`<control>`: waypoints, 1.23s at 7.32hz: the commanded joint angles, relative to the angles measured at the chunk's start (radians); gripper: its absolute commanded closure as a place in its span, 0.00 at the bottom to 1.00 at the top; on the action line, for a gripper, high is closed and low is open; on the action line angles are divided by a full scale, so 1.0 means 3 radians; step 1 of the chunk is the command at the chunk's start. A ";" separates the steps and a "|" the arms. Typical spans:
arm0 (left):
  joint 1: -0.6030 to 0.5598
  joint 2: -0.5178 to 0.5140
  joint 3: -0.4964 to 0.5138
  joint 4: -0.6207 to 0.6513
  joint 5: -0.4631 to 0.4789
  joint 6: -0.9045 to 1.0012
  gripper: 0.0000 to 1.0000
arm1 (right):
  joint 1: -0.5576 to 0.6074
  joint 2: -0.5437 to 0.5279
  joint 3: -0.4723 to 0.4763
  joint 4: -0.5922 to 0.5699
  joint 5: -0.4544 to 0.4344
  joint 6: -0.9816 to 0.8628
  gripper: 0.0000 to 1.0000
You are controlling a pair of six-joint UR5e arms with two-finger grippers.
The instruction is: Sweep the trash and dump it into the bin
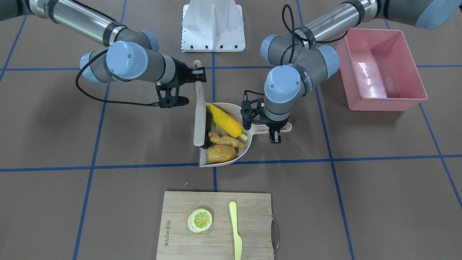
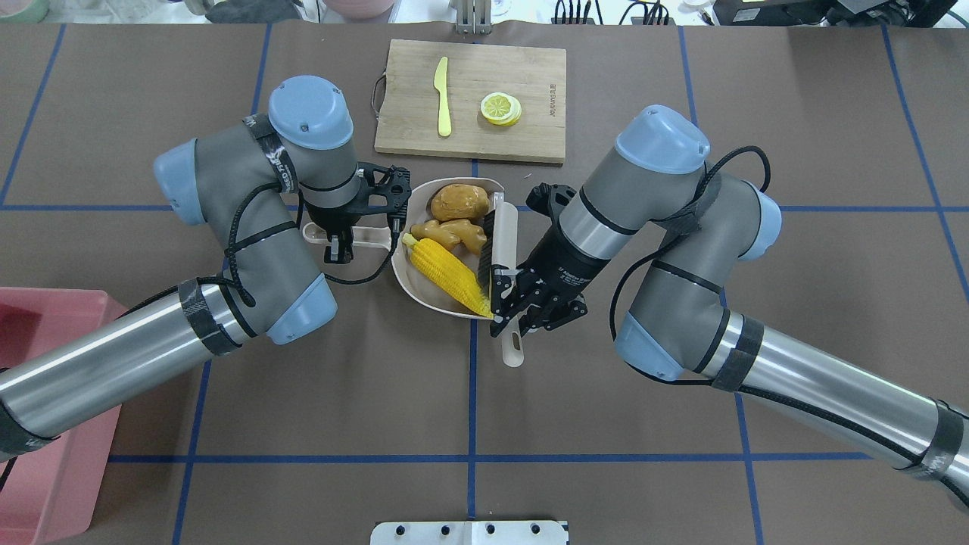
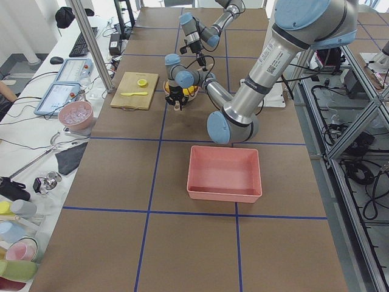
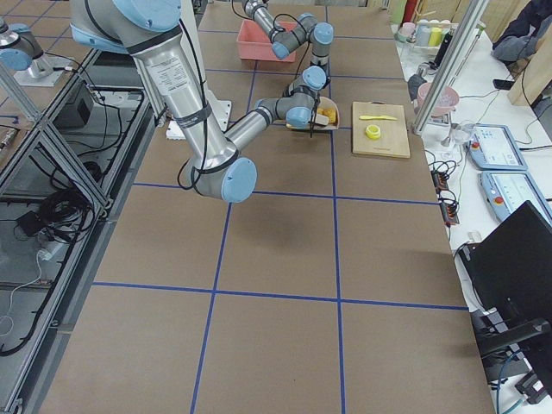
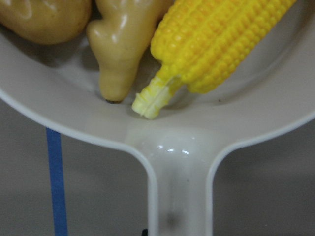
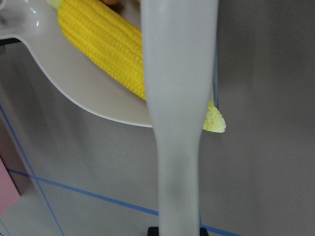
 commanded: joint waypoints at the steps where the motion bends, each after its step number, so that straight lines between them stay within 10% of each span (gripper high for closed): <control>1: -0.0008 0.0055 0.0004 -0.0191 -0.0009 0.0010 1.00 | 0.0257 -0.0020 0.0192 -0.0304 0.0238 0.0000 1.00; 9: -0.0375 0.0335 -0.0211 -0.0945 -0.0462 -0.0316 1.00 | 0.1290 -0.0842 0.0306 -0.0388 0.0613 -0.1470 1.00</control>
